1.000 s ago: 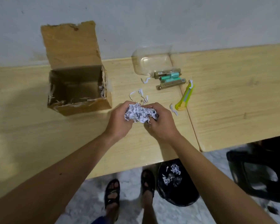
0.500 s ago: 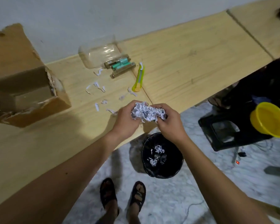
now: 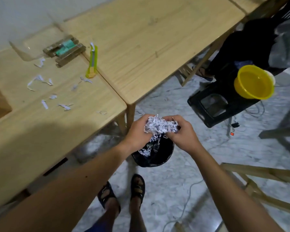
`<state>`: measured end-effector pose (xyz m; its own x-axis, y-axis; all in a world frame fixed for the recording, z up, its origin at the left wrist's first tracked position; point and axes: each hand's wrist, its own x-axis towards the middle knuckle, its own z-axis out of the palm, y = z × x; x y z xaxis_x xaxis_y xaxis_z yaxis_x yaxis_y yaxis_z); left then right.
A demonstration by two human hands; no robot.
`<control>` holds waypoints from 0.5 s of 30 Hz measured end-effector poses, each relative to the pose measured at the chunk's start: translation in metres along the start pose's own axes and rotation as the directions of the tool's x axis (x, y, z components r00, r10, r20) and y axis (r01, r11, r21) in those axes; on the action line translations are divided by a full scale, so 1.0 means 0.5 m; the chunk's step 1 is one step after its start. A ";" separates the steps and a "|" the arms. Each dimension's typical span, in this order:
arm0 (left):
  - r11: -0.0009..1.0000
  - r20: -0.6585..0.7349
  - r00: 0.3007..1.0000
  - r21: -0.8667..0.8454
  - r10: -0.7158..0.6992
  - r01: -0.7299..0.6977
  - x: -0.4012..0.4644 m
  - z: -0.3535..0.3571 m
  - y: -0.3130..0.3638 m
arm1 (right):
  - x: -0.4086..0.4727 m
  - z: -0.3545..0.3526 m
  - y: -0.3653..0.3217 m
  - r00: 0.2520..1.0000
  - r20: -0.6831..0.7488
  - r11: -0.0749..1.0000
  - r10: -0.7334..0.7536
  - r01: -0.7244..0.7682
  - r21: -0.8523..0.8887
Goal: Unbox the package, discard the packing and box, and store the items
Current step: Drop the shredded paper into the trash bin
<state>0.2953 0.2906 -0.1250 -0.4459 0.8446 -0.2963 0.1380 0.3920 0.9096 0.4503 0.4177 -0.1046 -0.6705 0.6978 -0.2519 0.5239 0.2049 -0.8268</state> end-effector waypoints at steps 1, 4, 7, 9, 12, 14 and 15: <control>1.000 0.017 1.000 -0.001 -0.004 0.004 0.001 0.010 -0.003 | -0.002 -0.005 0.010 1.000 0.007 1.000 0.009 -0.009 -0.002; 0.998 0.059 0.998 0.054 0.018 -0.021 0.004 0.033 -0.017 | -0.009 -0.018 0.036 0.999 0.013 0.999 0.035 -0.035 0.001; 0.995 0.079 0.997 0.099 0.010 -0.018 0.005 0.043 -0.030 | -0.018 -0.023 0.051 0.999 0.030 1.000 0.028 -0.029 0.009; 0.995 0.088 0.996 0.103 -0.005 -0.004 0.005 0.046 -0.036 | -0.020 -0.021 0.064 0.999 0.043 0.999 0.024 -0.025 0.021; 0.996 0.100 0.994 0.086 -0.039 0.030 0.009 0.044 -0.039 | -0.016 -0.013 0.079 0.997 0.063 0.998 0.042 -0.044 0.036; 0.996 0.098 0.993 0.073 -0.066 0.059 0.010 0.041 -0.038 | -0.013 -0.010 0.085 0.998 0.056 0.998 0.042 -0.045 0.052; 0.996 0.093 0.993 0.059 -0.074 0.069 0.010 0.039 -0.037 | -0.012 -0.009 0.087 0.998 0.048 0.997 0.042 -0.045 0.064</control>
<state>0.3077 0.2949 -0.1488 -0.3706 0.8434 -0.3889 0.1586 0.4701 0.8683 0.4796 0.4257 -0.1369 -0.6726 0.6718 -0.3103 0.5186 0.1288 -0.8453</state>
